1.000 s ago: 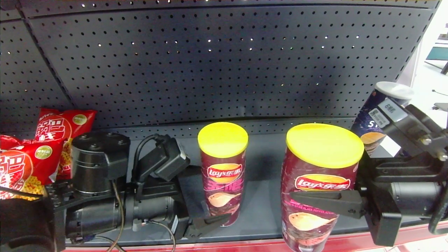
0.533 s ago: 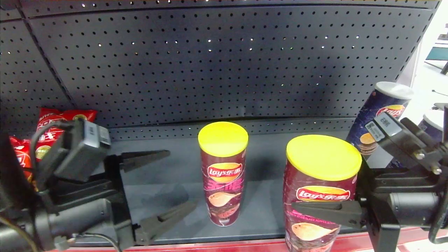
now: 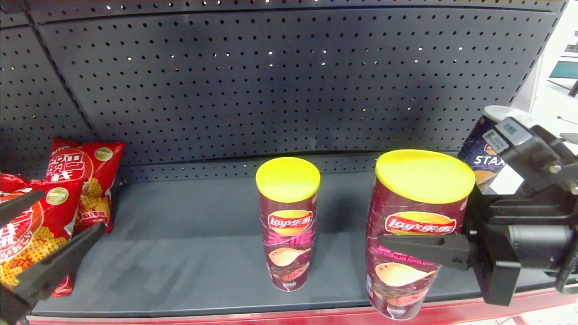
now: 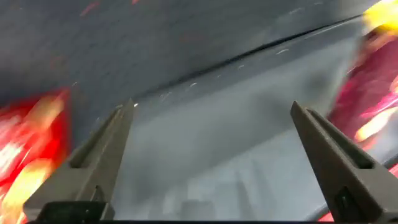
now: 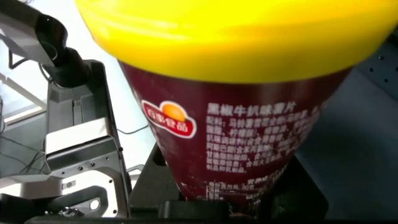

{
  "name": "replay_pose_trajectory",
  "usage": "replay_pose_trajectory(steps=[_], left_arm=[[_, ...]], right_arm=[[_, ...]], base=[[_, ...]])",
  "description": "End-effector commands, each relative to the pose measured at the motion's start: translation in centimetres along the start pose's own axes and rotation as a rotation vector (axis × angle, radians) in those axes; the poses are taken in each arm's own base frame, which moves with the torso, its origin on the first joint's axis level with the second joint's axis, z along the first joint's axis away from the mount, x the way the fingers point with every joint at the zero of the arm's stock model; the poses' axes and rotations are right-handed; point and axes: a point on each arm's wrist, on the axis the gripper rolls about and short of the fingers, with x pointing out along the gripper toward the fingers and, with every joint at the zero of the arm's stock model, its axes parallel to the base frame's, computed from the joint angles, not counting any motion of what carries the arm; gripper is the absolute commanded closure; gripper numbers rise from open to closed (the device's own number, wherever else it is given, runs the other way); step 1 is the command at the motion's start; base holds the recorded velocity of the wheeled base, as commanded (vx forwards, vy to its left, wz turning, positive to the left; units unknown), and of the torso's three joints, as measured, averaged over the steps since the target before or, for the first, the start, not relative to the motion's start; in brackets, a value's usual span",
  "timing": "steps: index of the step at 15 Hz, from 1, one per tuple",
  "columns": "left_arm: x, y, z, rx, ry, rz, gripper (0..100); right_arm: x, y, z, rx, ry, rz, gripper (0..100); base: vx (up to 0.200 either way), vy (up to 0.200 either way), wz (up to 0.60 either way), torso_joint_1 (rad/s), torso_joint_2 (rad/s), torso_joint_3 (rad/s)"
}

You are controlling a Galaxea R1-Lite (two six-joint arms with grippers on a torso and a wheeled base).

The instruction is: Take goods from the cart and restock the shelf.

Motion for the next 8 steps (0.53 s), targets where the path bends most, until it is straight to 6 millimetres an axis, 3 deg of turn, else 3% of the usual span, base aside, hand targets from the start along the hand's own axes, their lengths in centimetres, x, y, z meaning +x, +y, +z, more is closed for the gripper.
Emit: replay_pose_trajectory(steps=[1, 2, 8], left_arm=[[-3.7, -1.1, -3.8, -0.025, -0.010, 0.095, 0], [-4.2, -1.4, -5.2, -0.066, 0.018, 0.096, 0], [-8.6, -3.3, -9.3, -0.092, 0.090, 0.195, 0]], right_arm=[[0.4, -0.3, 0.3, -0.003, -0.003, -0.001, 100], [0.4, -0.4, 0.5, -0.006, -0.009, -0.002, 100], [0.3, -0.6, 1.0, -0.013, -0.024, -0.013, 100]], base=[[0.000, 0.000, 0.00, 0.000, 0.00, 0.000], [0.000, 0.000, 0.00, 0.000, 0.00, 0.000], [0.000, 0.000, 0.00, 0.000, 0.00, 0.000]])
